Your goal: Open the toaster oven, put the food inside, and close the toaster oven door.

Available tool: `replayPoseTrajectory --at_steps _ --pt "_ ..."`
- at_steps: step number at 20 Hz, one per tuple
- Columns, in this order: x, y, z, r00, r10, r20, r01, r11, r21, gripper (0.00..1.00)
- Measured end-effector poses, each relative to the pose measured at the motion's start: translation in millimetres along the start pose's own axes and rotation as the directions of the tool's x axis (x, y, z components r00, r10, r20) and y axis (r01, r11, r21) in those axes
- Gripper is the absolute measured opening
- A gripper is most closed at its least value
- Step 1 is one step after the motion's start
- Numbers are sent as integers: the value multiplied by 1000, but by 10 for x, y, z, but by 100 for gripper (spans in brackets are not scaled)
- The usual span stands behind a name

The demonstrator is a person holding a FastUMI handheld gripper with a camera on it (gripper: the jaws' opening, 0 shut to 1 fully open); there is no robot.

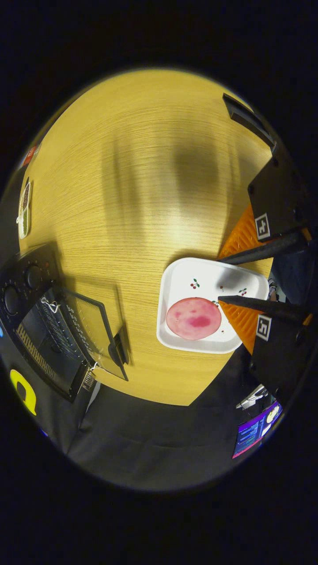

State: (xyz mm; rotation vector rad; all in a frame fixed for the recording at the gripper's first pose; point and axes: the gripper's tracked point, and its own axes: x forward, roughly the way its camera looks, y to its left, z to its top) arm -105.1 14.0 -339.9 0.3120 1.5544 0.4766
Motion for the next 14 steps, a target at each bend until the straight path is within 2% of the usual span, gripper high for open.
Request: replayPoseTrajectory --at_steps 2,5,6,7,8,11,14 --pt "-2 1 -34 1000 8 -29 -8 1000 0 41" --pt "94 -89 -46 999 -17 -29 18 1000 8 41" --pt "35 -80 -49 999 -11 -34 12 1000 20 7" --pt "60 -93 -34 999 -9 -32 10 999 32 12" --pt "33 -84 -22 1000 -2 -28 3 998 61 4" --pt "33 -75 -28 999 28 -26 -26 997 71 2" --pt "-13 -10 -5 997 81 -3 -80 988 130 2"
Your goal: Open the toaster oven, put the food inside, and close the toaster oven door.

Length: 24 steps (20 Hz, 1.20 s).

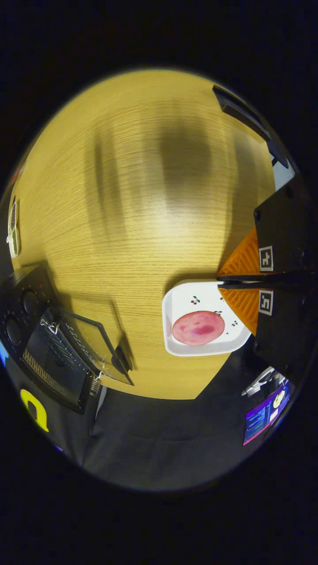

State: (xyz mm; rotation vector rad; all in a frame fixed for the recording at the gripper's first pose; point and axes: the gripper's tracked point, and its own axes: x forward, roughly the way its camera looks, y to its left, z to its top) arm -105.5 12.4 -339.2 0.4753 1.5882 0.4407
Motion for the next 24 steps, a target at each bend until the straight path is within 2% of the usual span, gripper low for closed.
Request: replayPoseTrajectory --at_steps 8,14,24 --pt "-115 299 6 991 104 81 -112 988 107 2" --pt "-133 650 16 975 150 165 -175 973 149 2" --pt "2 1189 -11 941 160 298 -227 952 205 2"
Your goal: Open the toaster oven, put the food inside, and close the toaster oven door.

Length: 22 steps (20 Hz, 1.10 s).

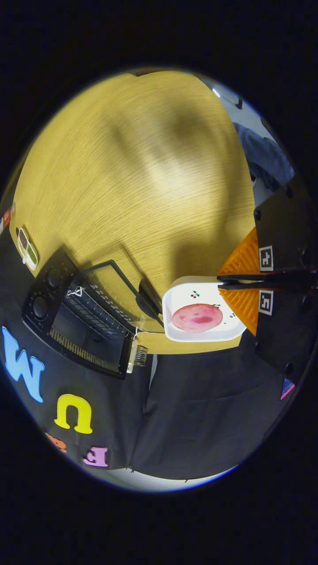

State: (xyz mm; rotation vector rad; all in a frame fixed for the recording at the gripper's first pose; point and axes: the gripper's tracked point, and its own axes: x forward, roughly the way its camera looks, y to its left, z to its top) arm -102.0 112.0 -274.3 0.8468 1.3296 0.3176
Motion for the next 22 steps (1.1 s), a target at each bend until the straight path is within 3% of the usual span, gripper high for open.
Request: replayPoseTrajectory --at_steps 6,11,22 --pt "208 345 24 993 44 105 -54 994 94 2" --pt "346 624 337 969 58 240 -100 981 167 2" --pt "735 833 1170 914 1 406 -148 931 333 2"
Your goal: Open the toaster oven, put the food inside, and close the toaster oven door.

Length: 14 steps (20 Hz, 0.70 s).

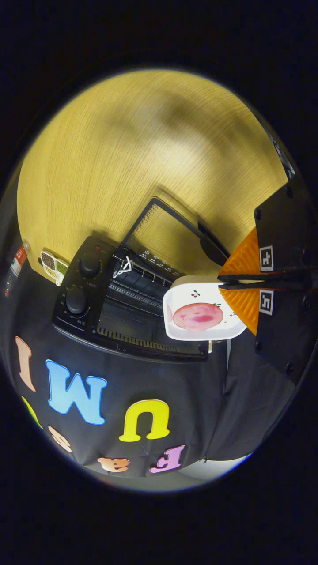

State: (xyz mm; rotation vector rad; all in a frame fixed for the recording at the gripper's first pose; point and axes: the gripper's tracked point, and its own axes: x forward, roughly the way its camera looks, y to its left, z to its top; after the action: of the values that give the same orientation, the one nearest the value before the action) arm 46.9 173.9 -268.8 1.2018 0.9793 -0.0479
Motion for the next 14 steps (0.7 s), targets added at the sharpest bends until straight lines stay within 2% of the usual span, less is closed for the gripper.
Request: replayPoseTrajectory --at_steps 4,14 --pt "255 24 150 998 -29 57 26 998 52 2" --pt "884 272 480 974 -24 225 -18 983 182 2"
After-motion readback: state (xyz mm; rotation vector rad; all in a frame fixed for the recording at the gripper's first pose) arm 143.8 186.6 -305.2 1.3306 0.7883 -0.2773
